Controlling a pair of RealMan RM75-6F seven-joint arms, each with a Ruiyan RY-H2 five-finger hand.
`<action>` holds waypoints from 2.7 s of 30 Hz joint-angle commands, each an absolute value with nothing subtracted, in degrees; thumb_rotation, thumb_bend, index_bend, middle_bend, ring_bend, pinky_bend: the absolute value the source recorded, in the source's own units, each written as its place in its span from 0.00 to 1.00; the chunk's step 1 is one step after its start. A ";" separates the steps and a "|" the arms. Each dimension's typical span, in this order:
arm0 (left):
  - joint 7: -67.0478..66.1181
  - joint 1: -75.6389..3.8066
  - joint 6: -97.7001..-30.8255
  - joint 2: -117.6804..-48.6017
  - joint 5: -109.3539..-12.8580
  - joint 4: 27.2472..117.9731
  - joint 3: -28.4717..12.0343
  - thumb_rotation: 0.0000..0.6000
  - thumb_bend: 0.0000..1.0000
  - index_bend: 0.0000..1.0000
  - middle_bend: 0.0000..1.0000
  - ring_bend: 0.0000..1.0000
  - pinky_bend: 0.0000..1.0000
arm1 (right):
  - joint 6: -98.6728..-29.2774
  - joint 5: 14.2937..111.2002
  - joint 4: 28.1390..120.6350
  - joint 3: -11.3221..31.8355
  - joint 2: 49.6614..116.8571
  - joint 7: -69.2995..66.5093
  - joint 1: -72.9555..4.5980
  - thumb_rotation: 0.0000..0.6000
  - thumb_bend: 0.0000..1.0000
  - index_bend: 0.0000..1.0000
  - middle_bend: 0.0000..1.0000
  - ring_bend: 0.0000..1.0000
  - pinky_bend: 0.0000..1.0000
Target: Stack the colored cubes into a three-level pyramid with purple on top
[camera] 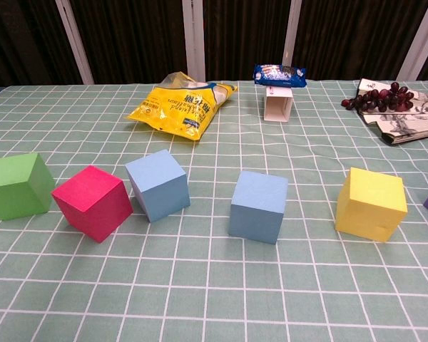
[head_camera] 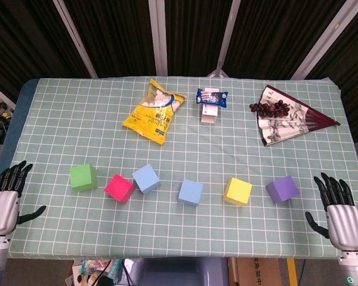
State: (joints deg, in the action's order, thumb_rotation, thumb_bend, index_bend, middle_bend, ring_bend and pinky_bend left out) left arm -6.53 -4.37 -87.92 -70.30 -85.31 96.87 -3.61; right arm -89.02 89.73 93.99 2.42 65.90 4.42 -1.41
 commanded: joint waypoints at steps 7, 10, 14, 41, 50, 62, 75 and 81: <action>-6.63 -4.47 -87.39 -70.13 -84.90 97.14 -3.57 1.00 0.07 0.00 0.00 0.04 0.03 | -88.46 89.23 94.26 2.40 65.63 4.36 -1.47 1.00 0.35 0.00 0.00 0.00 0.00; -6.70 -4.49 -87.11 -70.02 -84.76 97.29 -3.46 1.00 0.07 0.00 0.00 0.04 0.03 | -88.31 89.09 94.48 2.39 65.48 4.30 -1.48 1.00 0.35 0.00 0.00 0.00 0.00; -6.74 -4.55 -86.92 -69.97 -84.59 97.40 -3.48 1.00 0.07 0.00 0.00 0.04 0.03 | -87.92 88.95 94.55 2.36 65.48 4.38 -1.62 1.00 0.35 0.00 0.00 0.00 0.00; -18.26 -8.77 -82.37 -69.54 -83.73 102.95 -4.98 1.00 0.08 0.00 0.07 0.04 0.04 | -86.55 87.56 94.62 2.67 65.79 4.43 -2.11 1.00 0.35 0.00 0.00 0.00 0.00; -31.82 -18.34 -68.88 -70.32 -74.04 109.19 -8.47 1.00 0.11 0.00 0.18 0.05 0.04 | -85.84 86.11 95.19 3.16 65.50 3.99 -2.29 1.00 0.35 0.00 0.00 0.00 0.00; -43.18 -29.03 -60.87 -76.14 -58.52 107.40 -11.25 1.00 0.11 0.00 0.21 0.05 0.04 | -86.49 85.36 95.22 3.34 64.77 3.01 -1.69 1.00 0.35 0.00 0.00 0.00 0.00; -46.14 -34.31 -59.68 -77.83 -53.99 108.01 -8.99 1.00 0.11 0.00 0.21 0.05 0.04 | -87.26 84.81 95.08 3.57 64.46 2.42 -1.07 1.00 0.35 0.00 0.00 0.00 0.00; -46.08 -35.37 -60.04 -77.44 -53.50 108.59 -8.10 1.00 0.11 0.00 0.21 0.05 0.04 | -87.37 84.97 95.15 3.55 64.44 2.35 -1.01 1.00 0.35 0.00 0.00 0.00 0.00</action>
State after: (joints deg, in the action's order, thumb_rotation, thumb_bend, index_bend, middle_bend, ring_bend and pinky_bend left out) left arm -46.09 -35.18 -60.02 -77.39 -53.70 108.61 -8.24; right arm -87.37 84.96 95.15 3.56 64.43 2.34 -1.01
